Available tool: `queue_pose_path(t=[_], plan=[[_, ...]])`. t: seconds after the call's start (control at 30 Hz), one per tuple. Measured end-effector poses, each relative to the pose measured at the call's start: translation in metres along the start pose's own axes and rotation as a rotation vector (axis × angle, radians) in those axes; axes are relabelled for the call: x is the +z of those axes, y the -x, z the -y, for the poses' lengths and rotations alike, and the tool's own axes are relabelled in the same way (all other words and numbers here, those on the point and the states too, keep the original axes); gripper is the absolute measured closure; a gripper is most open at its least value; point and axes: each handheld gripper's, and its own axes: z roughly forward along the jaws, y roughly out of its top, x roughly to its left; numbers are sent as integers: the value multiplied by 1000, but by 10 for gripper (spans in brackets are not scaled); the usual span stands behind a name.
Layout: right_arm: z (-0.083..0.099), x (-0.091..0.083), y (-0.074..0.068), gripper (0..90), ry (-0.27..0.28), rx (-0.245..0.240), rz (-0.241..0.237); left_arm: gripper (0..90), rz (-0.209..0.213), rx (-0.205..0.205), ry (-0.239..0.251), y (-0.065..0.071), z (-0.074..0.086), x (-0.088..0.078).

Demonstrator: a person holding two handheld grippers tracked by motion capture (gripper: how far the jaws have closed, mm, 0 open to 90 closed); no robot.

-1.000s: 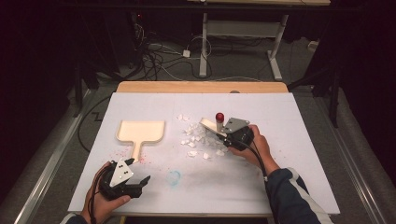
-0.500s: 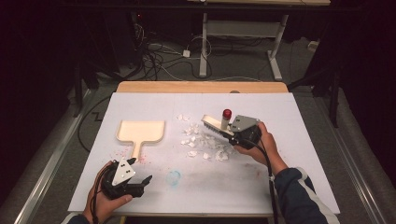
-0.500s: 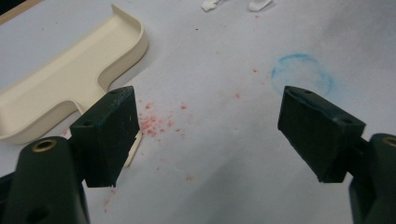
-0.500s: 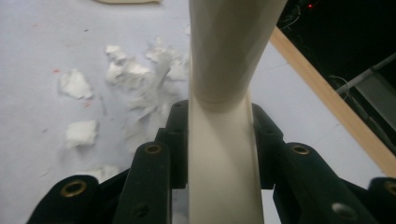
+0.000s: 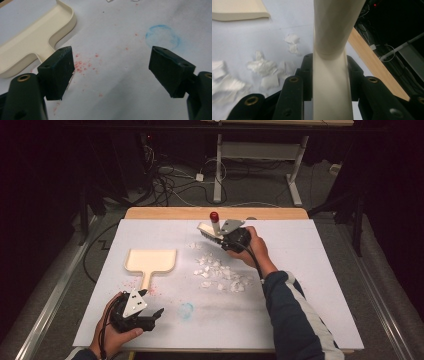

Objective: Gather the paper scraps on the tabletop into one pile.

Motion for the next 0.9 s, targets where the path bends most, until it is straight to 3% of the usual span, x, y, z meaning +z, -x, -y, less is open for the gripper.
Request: queue_pose_path(t=[0.17, 0.27, 0.43, 0.5, 0.57, 0.67, 0.9], plan=[[-15, 29, -11, 675, -24, -35, 42, 196, 5, -9, -7, -1, 2, 1], [-17, 39, -15, 675, -17, -39, 39, 196, 16, -16, -13, -1, 3, 2], [-23, 48, -32, 675, -30, -88, -33, 196, 22, -6, -20, 1, 4, 2], [-26, 46, -38, 675, -27, -110, -35, 196, 21, -7, -18, 1, 4, 1], [-25, 43, -42, 675, -14, -117, -70, 196, 22, -8, -17, 1, 5, 0], [-20, 37, -46, 673, -24, -164, -104, 196, 23, -3, -18, 1, 6, -1], [-1, 9, -43, 672, -1, -207, -210, 196, 31, -2, -8, 2, 7, -5]])
